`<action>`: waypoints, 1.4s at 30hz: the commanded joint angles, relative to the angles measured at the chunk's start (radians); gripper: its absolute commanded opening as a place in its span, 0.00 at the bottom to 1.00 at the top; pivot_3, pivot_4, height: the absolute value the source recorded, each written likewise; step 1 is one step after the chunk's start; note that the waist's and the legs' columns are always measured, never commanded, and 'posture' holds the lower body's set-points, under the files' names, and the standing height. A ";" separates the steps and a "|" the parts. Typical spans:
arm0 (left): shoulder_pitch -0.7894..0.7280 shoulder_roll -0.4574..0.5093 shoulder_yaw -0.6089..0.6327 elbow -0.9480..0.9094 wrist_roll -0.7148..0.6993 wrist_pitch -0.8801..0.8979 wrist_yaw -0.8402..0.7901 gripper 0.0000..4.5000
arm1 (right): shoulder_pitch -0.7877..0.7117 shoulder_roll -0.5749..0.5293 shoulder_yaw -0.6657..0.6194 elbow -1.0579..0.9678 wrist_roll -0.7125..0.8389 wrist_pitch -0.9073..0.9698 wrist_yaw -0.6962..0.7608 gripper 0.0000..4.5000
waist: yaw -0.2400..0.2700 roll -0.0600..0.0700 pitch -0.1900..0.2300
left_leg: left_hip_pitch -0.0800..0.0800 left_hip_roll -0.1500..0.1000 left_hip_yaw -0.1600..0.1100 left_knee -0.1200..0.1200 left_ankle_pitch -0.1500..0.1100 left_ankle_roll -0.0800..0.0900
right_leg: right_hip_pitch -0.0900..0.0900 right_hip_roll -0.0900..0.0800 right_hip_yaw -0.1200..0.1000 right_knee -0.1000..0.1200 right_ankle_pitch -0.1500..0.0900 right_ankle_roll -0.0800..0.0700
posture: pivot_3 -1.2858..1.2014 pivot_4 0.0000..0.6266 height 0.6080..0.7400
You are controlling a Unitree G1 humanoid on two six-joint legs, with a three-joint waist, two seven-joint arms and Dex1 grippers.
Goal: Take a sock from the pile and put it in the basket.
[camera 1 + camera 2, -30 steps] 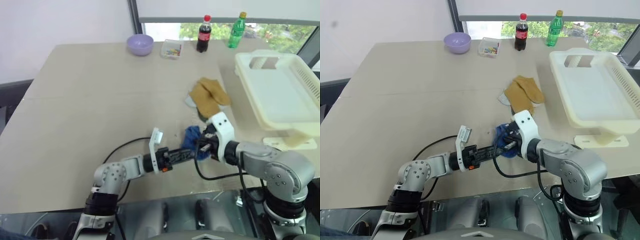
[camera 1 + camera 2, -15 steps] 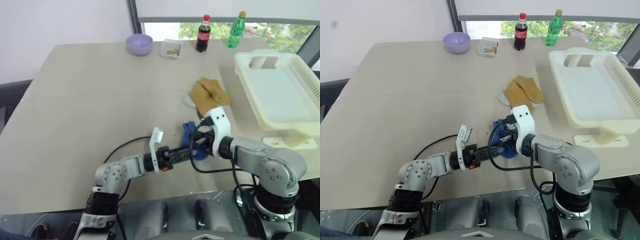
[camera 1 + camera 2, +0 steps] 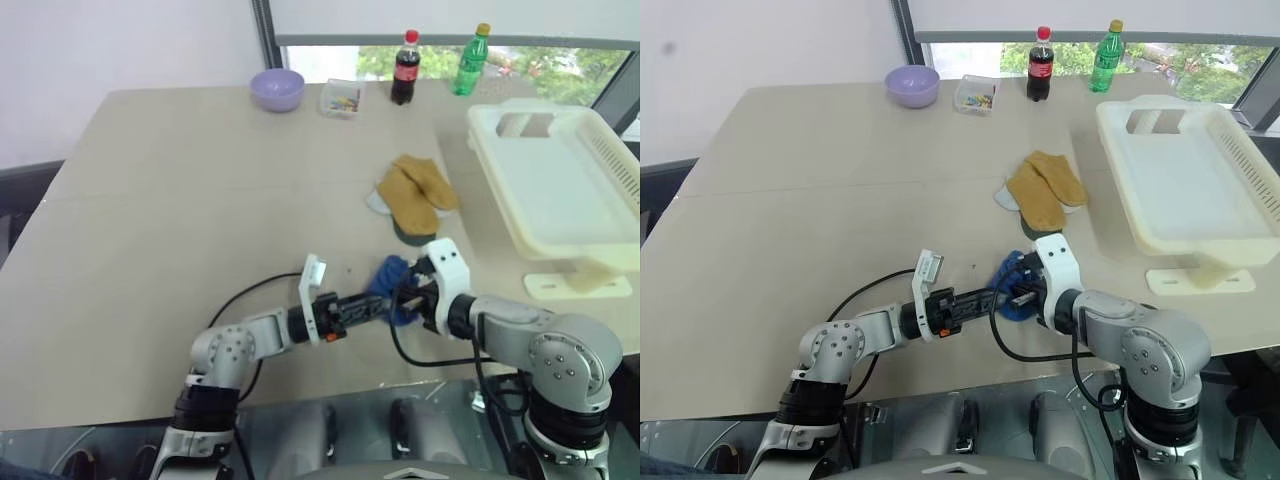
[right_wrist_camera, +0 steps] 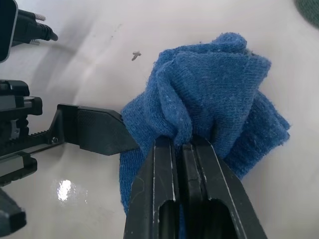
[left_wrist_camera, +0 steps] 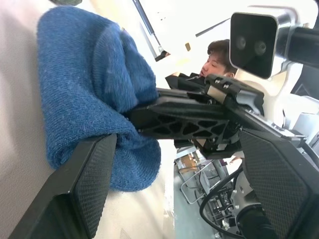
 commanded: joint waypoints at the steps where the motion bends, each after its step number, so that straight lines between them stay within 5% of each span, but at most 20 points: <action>1: 0.013 0.056 0.028 -0.051 -0.077 0.053 -0.078 0.93 | 0.003 -0.008 -0.007 0.004 0.005 0.008 0.000 0.01 | -0.001 0.000 0.000 | 0.000 0.000 0.000 0.000 0.000 0.000 | 0.000 0.000 0.000 0.000 0.000 0.000 | 0.52 0.24 1.00; 10: -0.009 0.148 0.086 -0.035 -0.174 0.102 -0.165 0.93 | -0.065 0.001 -0.039 -0.011 0.001 -0.015 0.077 0.01 | 0.000 0.001 0.001 | 0.000 0.000 0.000 -0.002 0.000 0.000 | 0.000 0.000 0.000 -0.001 0.000 0.000 | 0.52 0.24 1.00; 22: -0.073 0.098 0.182 0.037 -0.253 0.092 -0.138 0.93 | -0.164 -0.357 0.326 0.076 -0.027 -0.350 0.472 0.01 | -0.002 0.001 0.001 | 0.000 0.000 0.000 -0.003 0.000 0.000 | -0.001 0.000 0.000 -0.001 0.000 0.001 | 0.52 0.24 1.00; 31: -0.060 0.071 0.185 0.027 -0.249 0.089 -0.099 0.93 | -0.122 -0.451 0.342 0.086 -0.122 -0.603 0.578 0.01 | 0.002 -0.001 0.002 | -0.001 -0.001 0.001 -0.003 0.002 -0.004 | -0.001 0.000 0.000 -0.001 0.001 0.004 | 0.52 0.24 1.00; 34: -0.057 0.068 0.175 0.028 -0.239 0.086 -0.100 0.93 | -0.090 -0.485 0.311 0.079 -0.137 -0.633 0.589 0.24 | 0.003 -0.001 0.002 | -0.001 -0.001 0.001 -0.003 0.002 -0.004 | -0.001 0.000 0.000 -0.001 0.001 0.004 | 0.52 0.24 1.00; 40: -0.065 0.066 0.160 0.036 -0.225 0.085 -0.112 0.93 | -0.048 -0.489 0.214 0.067 -0.126 -0.563 0.511 0.86 | 0.005 -0.001 0.003 | 0.000 0.000 0.000 -0.003 0.002 -0.004 | -0.001 0.000 0.000 -0.001 0.001 0.003 | 0.52 0.24 1.00; 42: -0.065 0.067 0.157 0.035 -0.224 0.087 -0.114 0.93 | -0.041 -0.465 0.173 0.056 -0.107 -0.504 0.467 0.96 | 0.005 -0.001 0.003 | 0.000 0.000 0.000 -0.003 0.002 -0.004 | -0.001 0.000 0.000 -0.001 0.001 0.003 | 0.52 0.24 1.00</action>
